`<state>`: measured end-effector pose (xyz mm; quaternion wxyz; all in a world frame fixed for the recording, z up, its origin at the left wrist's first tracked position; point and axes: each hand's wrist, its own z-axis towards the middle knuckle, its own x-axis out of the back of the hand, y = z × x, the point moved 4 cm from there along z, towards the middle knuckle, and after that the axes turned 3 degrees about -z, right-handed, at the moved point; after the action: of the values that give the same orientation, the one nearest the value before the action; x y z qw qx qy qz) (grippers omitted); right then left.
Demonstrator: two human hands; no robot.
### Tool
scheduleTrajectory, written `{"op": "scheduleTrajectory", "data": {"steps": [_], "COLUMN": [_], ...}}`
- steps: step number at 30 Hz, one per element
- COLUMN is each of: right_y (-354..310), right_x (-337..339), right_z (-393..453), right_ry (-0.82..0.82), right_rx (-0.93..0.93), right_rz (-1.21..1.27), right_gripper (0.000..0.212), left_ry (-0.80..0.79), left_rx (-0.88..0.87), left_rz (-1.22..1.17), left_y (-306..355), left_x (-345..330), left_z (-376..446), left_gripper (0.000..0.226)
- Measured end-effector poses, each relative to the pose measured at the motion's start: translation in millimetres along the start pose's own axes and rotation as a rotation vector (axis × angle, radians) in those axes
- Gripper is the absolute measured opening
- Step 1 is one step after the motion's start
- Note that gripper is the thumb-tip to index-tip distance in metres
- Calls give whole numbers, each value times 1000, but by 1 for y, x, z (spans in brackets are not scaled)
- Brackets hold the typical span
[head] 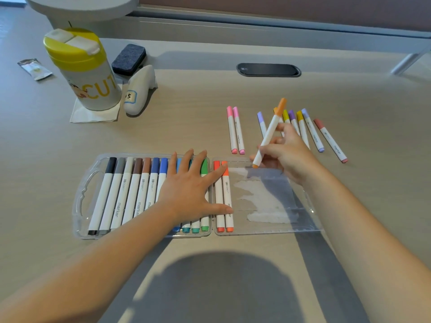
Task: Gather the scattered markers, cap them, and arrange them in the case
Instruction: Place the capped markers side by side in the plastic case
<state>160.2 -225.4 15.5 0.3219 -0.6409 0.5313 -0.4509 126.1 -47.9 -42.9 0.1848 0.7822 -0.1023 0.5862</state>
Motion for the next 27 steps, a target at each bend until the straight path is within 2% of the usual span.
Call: {"op": "scheduleTrajectory", "data": {"steps": [3, 8, 12, 18, 27], "right_y": [11, 39, 49, 46, 46], "right_x": [-10, -22, -26, -31, -27], "right_z": [-17, -28, -29, -30, -30], "right_ry": [-124, -274, -288, -339, -246], "right_rx": [-133, -242, -279, -226, -175], "right_rz": [0, -184, -204, -351, -365], "right_gripper": [9, 11, 13, 13, 11], "left_ry": [1, 48, 55, 57, 40], "left_rx": [1, 9, 22, 26, 42], "left_rz": [-2, -67, -86, -104, -117], "left_y": [0, -2, -1, -1, 1], "left_x": [-1, 2, 3, 5, 7], "left_z": [0, 0, -1, -2, -2], "left_gripper": [93, 112, 104, 98, 96]}}
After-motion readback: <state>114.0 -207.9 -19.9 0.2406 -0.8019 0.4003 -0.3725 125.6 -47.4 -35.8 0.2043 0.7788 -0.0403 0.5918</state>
